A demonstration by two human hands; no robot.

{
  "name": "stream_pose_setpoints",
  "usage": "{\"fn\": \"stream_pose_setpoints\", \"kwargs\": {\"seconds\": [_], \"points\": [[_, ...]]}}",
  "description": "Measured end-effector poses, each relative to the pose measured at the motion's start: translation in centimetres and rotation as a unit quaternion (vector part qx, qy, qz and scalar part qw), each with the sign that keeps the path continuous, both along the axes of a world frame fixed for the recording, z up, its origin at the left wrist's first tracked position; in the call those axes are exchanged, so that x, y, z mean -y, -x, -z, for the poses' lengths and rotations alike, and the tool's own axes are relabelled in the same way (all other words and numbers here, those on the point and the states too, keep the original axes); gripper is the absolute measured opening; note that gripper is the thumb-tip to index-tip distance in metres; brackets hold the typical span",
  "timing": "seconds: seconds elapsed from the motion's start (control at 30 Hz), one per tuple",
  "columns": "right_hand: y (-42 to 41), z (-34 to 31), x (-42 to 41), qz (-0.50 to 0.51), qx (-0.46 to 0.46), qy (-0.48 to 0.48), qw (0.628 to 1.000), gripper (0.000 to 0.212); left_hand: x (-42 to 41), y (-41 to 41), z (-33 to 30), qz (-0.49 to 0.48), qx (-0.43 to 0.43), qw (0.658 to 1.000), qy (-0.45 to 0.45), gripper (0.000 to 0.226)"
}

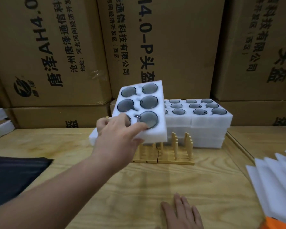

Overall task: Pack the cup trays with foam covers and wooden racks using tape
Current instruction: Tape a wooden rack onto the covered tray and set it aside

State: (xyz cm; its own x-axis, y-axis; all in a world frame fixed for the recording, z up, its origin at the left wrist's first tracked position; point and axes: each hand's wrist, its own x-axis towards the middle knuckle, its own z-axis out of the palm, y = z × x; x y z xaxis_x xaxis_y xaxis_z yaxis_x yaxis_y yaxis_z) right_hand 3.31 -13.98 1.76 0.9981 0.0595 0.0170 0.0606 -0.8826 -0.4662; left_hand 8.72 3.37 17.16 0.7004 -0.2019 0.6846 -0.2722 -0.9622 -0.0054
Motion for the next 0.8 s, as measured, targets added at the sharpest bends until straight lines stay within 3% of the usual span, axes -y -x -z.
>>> {"fn": "stream_pose_setpoints", "kwargs": {"seconds": [0.07,0.1,0.13,0.2,0.27,0.33,0.43,0.6,0.73,0.8], "points": [[0.3,0.2,1.0,0.025,-0.034,-0.097,0.994,0.056,0.8,3.9,2.0,0.019,-0.025,0.999,0.007,0.043],[0.6,0.5,1.7,0.056,-0.018,-0.208,0.976,0.044,1.2,5.7,3.0,0.027,-0.037,0.999,0.008,0.043],[1.2,0.5,2.6,0.078,0.021,-0.340,0.937,0.032,1.7,7.4,3.8,0.037,-0.049,0.998,0.009,0.042],[1.7,1.1,3.6,0.122,0.053,-0.517,0.845,0.024,2.8,10.3,5.6,0.054,-0.068,0.996,0.005,0.038],[1.0,1.2,4.2,0.159,0.038,-0.647,0.744,0.024,4.1,12.7,7.4,0.060,-0.083,0.995,-0.001,0.036],[0.5,0.9,5.3,0.168,0.008,-0.724,0.669,0.025,5.5,14.5,8.8,0.056,-0.107,0.992,-0.018,0.043],[1.1,1.0,6.2,0.129,-0.008,-0.738,0.662,0.026,7.1,16.5,10.3,0.045,-0.143,0.988,-0.042,0.054],[2.7,2.1,7.8,0.078,-0.004,-0.667,0.741,0.033,8.1,18.0,11.8,0.089,-0.150,0.985,-0.003,0.054],[3.1,2.1,8.6,0.104,-0.011,-0.684,0.722,0.031,6.8,18.2,13.2,0.148,-0.095,0.984,0.035,0.055],[3.2,1.8,8.5,0.104,-0.019,-0.682,0.724,0.030,5.1,17.3,13.6,0.148,-0.077,0.978,0.125,0.053]]}}
